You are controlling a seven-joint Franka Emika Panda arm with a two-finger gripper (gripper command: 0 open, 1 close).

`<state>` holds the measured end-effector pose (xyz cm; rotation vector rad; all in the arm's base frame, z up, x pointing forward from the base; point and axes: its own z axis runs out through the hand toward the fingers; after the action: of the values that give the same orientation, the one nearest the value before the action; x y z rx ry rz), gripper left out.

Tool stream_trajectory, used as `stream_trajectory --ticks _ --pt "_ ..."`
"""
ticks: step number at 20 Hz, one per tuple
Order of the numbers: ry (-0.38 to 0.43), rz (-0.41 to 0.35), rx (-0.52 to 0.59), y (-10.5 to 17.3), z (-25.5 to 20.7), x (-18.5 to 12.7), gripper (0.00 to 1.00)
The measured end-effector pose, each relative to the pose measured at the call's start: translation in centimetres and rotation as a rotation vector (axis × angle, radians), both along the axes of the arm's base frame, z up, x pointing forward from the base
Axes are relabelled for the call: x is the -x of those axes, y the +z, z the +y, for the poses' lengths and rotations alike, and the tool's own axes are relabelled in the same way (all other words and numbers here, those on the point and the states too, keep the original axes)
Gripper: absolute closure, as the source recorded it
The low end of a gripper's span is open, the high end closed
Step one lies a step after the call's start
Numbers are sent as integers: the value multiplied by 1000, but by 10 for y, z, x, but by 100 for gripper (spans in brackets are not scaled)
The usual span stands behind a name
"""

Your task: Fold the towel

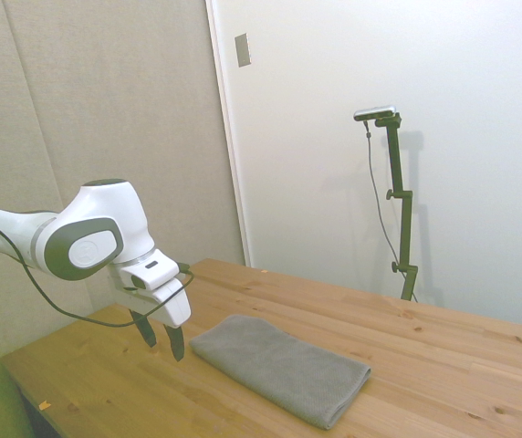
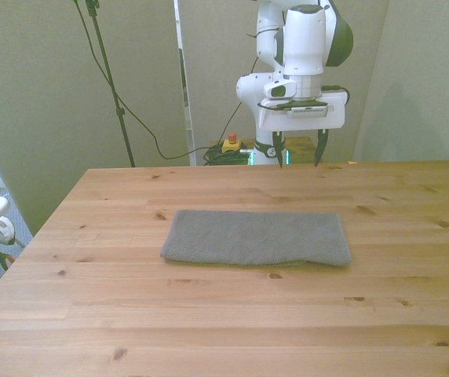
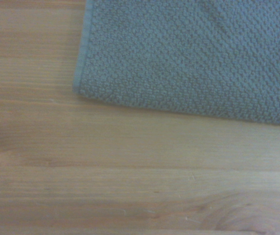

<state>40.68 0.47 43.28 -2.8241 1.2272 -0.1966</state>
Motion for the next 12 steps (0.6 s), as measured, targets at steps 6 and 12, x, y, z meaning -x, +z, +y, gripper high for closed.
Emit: stream_trajectory --ticks 6,12 --pt "-35 -18 -10 6 3 -19 0" --pt "-96 -35 134 -2 36 -100 0"
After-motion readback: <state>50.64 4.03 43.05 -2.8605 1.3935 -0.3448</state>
